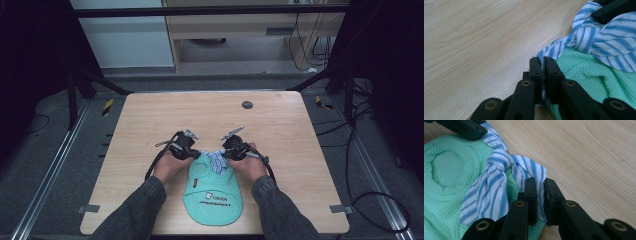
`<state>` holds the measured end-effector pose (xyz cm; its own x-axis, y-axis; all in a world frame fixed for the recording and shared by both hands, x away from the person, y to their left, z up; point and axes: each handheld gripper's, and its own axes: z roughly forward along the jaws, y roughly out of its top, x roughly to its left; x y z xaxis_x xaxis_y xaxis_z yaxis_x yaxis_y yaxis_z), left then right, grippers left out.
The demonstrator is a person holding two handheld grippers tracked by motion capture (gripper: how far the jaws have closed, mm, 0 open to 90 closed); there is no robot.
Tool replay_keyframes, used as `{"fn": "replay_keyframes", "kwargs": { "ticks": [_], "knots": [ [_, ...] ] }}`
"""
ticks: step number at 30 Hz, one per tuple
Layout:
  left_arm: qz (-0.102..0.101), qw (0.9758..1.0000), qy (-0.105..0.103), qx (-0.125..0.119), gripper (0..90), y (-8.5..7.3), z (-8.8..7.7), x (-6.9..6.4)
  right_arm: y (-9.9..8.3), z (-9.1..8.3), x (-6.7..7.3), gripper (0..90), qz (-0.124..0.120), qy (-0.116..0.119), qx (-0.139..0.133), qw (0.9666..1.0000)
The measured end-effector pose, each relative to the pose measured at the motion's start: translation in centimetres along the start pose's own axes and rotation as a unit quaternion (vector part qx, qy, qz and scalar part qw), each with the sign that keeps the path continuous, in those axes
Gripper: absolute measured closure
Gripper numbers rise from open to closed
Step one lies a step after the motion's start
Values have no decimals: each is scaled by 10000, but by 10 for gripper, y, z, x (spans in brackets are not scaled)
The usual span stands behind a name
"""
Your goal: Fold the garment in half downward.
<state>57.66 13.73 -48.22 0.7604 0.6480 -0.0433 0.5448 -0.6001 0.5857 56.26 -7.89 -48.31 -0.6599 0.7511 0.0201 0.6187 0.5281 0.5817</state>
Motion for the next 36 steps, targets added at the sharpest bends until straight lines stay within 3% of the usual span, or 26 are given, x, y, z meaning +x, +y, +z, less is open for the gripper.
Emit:
{"fn": "replay_keyframes", "kwargs": {
  "ticks": [8,19,27,36],
  "knots": [
    [184,9998,-9,-120,863,5,-14,2,2,-7,-1,826,-207,3,-197,9996],
    [447,9983,39,-377,865,14,-45,-2,9,-38,4,827,-584,49,-679,9960],
    [628,9974,43,-346,865,19,-50,-6,8,-46,4,827,-806,10,-660,9946],
    [691,9971,50,-310,866,21,-55,-9,11,-50,4,826,-948,-12,-613,9936]
  ]
}}
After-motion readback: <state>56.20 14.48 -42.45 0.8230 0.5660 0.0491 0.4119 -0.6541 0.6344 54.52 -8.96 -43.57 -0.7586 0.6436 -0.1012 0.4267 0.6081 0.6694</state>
